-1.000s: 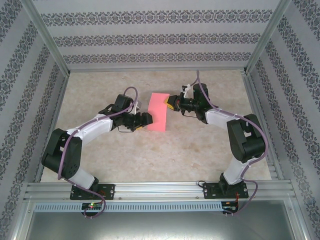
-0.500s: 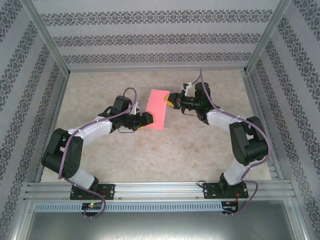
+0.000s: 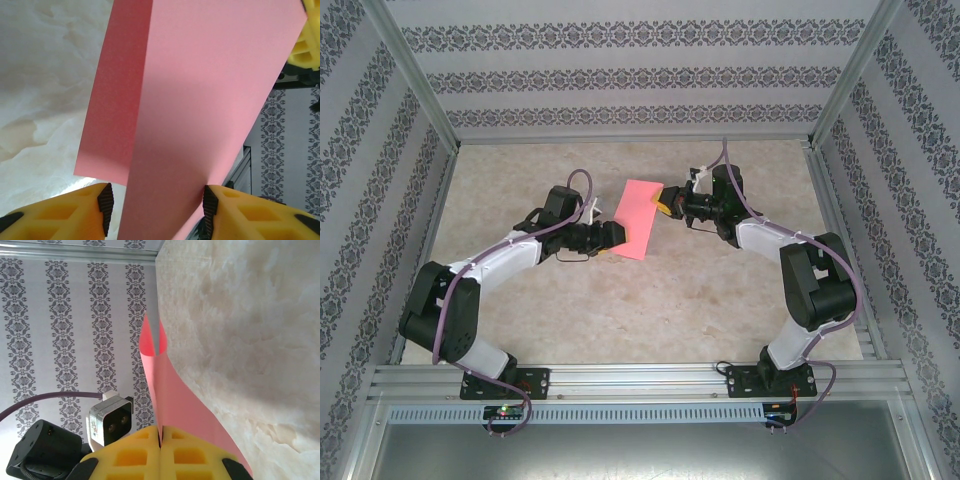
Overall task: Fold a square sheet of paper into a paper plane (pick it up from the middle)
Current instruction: Fold the triangle a second time at the center of the table.
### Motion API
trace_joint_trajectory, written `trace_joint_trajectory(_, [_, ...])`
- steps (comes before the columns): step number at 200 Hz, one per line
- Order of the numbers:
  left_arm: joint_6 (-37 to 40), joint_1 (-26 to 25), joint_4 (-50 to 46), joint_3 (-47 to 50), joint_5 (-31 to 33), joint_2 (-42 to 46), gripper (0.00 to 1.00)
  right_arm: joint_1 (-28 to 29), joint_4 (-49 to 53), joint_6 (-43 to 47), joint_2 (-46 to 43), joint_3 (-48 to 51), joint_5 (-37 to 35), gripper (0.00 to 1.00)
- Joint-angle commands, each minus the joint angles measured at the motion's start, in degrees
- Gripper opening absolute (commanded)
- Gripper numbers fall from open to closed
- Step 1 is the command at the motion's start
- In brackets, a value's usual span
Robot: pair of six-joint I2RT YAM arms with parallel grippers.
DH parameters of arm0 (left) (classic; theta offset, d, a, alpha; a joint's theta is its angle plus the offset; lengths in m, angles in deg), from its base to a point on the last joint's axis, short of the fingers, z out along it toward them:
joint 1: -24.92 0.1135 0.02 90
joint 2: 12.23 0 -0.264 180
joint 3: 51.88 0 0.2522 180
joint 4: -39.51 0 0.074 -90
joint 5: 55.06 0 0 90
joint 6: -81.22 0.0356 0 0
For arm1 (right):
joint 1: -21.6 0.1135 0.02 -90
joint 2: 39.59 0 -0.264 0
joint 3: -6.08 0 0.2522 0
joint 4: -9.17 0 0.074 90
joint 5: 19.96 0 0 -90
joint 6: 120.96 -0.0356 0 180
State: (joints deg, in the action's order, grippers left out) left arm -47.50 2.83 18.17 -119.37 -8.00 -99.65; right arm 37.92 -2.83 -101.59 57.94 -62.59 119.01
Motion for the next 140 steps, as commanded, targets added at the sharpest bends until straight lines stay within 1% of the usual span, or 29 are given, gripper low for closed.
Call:
trace_joint_trajectory(1, [4.12,0.47,-6.57,-2.22,1.30,1.56,0.53,-0.75,-1.34,1.13,0.17,1.00,0.84,0.00])
trace_joint_trajectory(49, [5.98,0.46,-9.74,-3.54,2.26,1.78,0.52,-1.23,-2.01,1.33,1.25,1.41,1.51,0.00])
trace_joint_trajectory(101, [6.33,0.47,-10.74,-4.20,2.21,1.05,0.43,-1.32,-2.42,1.53,1.60,2.00,1.65,0.00])
trace_joint_trajectory(111, [6.63,0.47,-11.42,-4.27,2.31,1.11,0.41,-1.44,-2.28,1.78,1.65,2.16,1.57,0.00])
trace_joint_trajectory(128, [6.98,0.47,-12.25,-4.45,2.44,1.11,0.31,-1.45,-2.70,1.57,1.94,2.43,1.60,0.00])
trace_joint_trajectory(140, [6.99,0.46,-12.54,-4.53,2.09,0.85,0.26,-1.35,-3.28,1.32,2.21,2.54,1.65,0.00])
